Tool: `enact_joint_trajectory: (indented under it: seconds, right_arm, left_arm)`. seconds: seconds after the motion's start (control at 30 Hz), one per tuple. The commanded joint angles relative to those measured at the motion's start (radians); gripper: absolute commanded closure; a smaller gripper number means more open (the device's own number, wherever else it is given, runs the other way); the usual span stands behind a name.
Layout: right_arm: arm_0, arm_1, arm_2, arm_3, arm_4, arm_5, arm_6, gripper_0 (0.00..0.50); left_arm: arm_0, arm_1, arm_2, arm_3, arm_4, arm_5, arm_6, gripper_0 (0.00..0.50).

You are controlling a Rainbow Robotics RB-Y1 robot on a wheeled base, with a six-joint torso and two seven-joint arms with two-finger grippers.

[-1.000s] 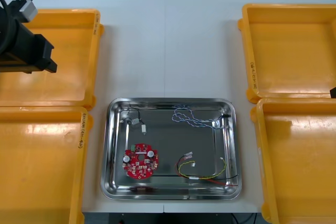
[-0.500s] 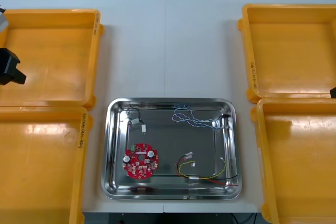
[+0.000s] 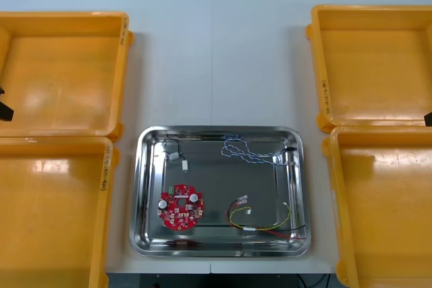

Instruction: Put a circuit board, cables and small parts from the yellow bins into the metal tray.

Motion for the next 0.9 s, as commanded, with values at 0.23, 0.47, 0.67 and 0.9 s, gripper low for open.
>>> enact_joint_trajectory:
  seconds: [0.23,0.47,0.67,0.9]
  right_arm:
    - [0.008,-0.018,-0.033,-0.025,0.0,0.0,-0.046,0.0]
    - [0.008,-0.018,-0.033,-0.025,0.0,0.0,-0.046,0.0]
    - [0.008,-0.018,-0.033,-0.025,0.0,0.0,-0.046,0.0]
    - [0.008,-0.018,-0.033,-0.025,0.0,0.0,-0.046,0.0]
  left_arm:
    - [0.08,0.047,0.084,-0.054,0.012,0.001,-0.133,0.0]
    - [0.081,0.047,0.09,-0.055,0.018,0.001,-0.137,0.0]
    - [0.081,0.038,0.092,-0.058,0.02,0.001,-0.137,0.0]
    - [0.083,0.038,0.092,-0.058,0.025,0.001,-0.137,0.0]
